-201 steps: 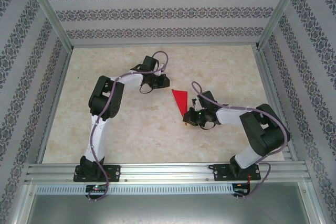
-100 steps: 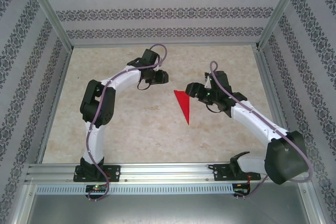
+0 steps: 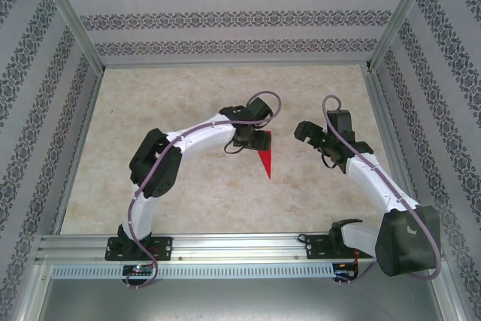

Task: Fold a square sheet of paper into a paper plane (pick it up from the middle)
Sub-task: Move a paper plane to the center of the table.

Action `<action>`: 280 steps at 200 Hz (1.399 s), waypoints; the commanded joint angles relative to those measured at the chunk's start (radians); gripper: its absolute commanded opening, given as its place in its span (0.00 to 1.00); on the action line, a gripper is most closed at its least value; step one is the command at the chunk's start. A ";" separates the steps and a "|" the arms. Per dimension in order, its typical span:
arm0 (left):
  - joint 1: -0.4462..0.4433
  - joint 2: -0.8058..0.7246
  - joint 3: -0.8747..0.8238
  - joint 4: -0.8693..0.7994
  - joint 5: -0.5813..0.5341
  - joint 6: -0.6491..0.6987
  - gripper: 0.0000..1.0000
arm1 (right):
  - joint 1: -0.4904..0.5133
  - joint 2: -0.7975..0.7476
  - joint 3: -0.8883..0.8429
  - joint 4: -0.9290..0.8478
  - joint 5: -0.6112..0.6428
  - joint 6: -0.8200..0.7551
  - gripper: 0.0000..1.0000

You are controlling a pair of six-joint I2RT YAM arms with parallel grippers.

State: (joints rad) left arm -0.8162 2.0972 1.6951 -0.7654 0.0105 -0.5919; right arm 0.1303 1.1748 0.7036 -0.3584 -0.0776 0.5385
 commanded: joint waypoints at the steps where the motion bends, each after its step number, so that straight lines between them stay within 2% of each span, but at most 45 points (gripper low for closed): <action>1: -0.024 0.070 0.087 -0.098 -0.076 -0.022 0.70 | -0.033 -0.026 -0.035 0.056 0.036 -0.040 0.98; 67: -0.061 0.246 0.324 -0.292 -0.163 -0.028 0.70 | -0.071 -0.031 -0.084 0.100 0.011 -0.014 0.98; 109: -0.061 0.225 0.321 -0.299 -0.194 -0.045 0.55 | -0.071 -0.013 -0.084 0.111 -0.020 -0.010 0.98; 154: -0.061 0.200 0.298 -0.294 -0.217 -0.049 0.46 | -0.070 0.017 -0.078 0.117 -0.040 -0.008 0.98; 186: -0.060 0.198 0.292 -0.300 -0.233 -0.053 0.31 | -0.070 0.022 -0.078 0.115 -0.037 -0.008 0.98; 201: -0.057 0.184 0.288 -0.302 -0.244 -0.055 0.20 | -0.070 0.023 -0.079 0.116 -0.037 -0.009 0.98; 229: -0.049 0.137 0.242 -0.275 -0.249 -0.062 0.00 | -0.071 0.024 -0.086 0.127 -0.045 -0.008 0.98; 248: -0.033 0.073 0.165 -0.219 -0.233 -0.060 0.00 | -0.070 0.030 -0.098 0.157 -0.074 0.003 0.98; 280: 0.006 -0.089 -0.030 -0.036 -0.134 -0.019 0.00 | -0.069 0.051 -0.116 0.228 -0.131 0.026 0.98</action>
State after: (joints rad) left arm -0.8459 2.1479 1.7676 -0.9585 -0.1886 -0.6395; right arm 0.0692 1.2095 0.6094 -0.2081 -0.1509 0.5381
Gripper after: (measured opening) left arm 0.052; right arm 0.979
